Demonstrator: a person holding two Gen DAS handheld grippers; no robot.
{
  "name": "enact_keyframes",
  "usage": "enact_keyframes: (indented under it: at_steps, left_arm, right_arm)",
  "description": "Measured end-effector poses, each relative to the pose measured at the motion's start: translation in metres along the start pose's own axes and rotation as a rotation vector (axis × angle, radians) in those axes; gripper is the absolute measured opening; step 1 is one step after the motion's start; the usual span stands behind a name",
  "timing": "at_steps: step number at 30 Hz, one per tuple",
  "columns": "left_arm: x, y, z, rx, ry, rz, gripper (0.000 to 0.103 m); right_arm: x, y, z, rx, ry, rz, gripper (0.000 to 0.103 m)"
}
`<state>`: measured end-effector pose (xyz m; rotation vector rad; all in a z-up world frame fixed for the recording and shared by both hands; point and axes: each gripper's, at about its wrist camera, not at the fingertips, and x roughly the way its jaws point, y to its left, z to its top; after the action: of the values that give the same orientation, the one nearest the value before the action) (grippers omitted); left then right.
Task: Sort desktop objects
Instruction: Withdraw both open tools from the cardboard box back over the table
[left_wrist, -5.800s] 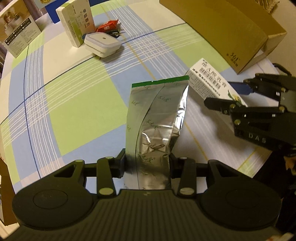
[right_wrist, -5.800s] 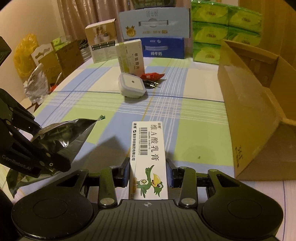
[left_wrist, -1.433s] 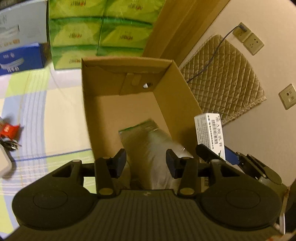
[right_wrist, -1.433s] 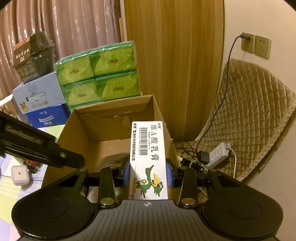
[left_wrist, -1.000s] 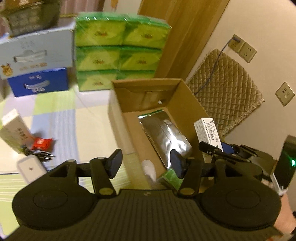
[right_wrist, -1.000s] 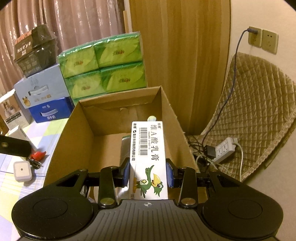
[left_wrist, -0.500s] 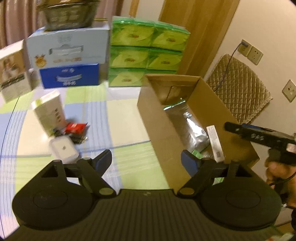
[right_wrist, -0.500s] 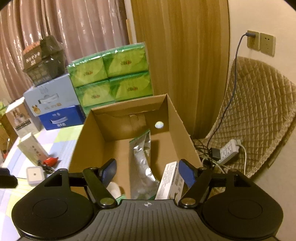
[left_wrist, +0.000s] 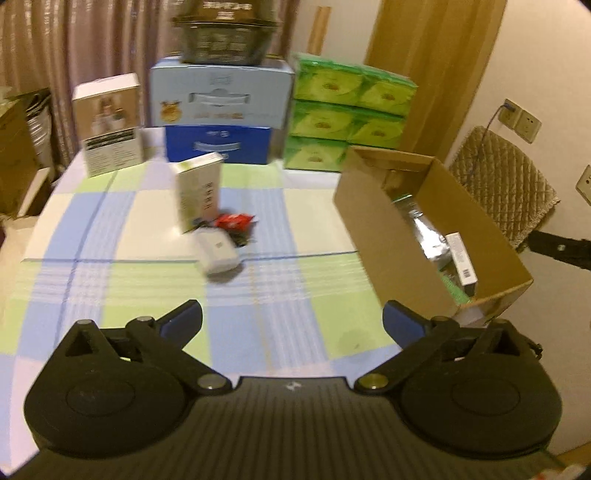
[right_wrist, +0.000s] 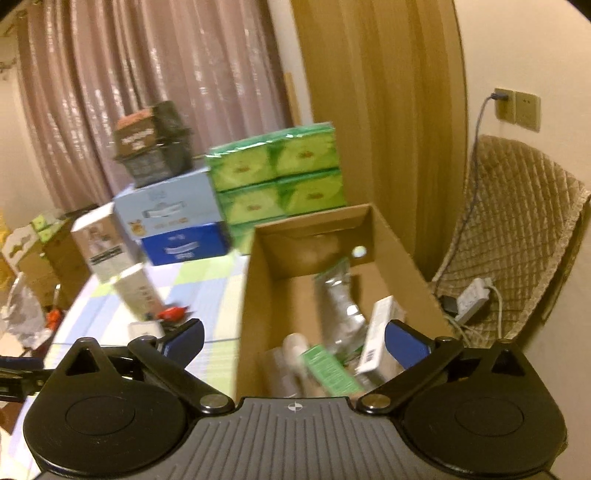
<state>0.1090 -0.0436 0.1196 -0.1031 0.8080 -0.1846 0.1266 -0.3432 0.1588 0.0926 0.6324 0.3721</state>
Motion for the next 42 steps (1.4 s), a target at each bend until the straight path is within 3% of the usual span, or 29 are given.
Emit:
enact_keyframes:
  at_steps: [8, 17, 42]
  left_arm:
    - [-0.033, 0.033, -0.034, -0.017, -0.015, 0.094, 0.102]
    - [-0.055, 0.058, -0.055, -0.033, -0.006, 0.176, 0.102]
    - [-0.063, 0.077, -0.062, -0.008, 0.001, 0.223, 0.102]
  right_arm:
    - [-0.022, 0.050, -0.030, -0.035, 0.013, 0.068, 0.101]
    - [-0.018, 0.084, -0.052, -0.086, 0.070, 0.121, 0.101]
    - [0.013, 0.131, -0.060, -0.180, 0.130, 0.183, 0.101]
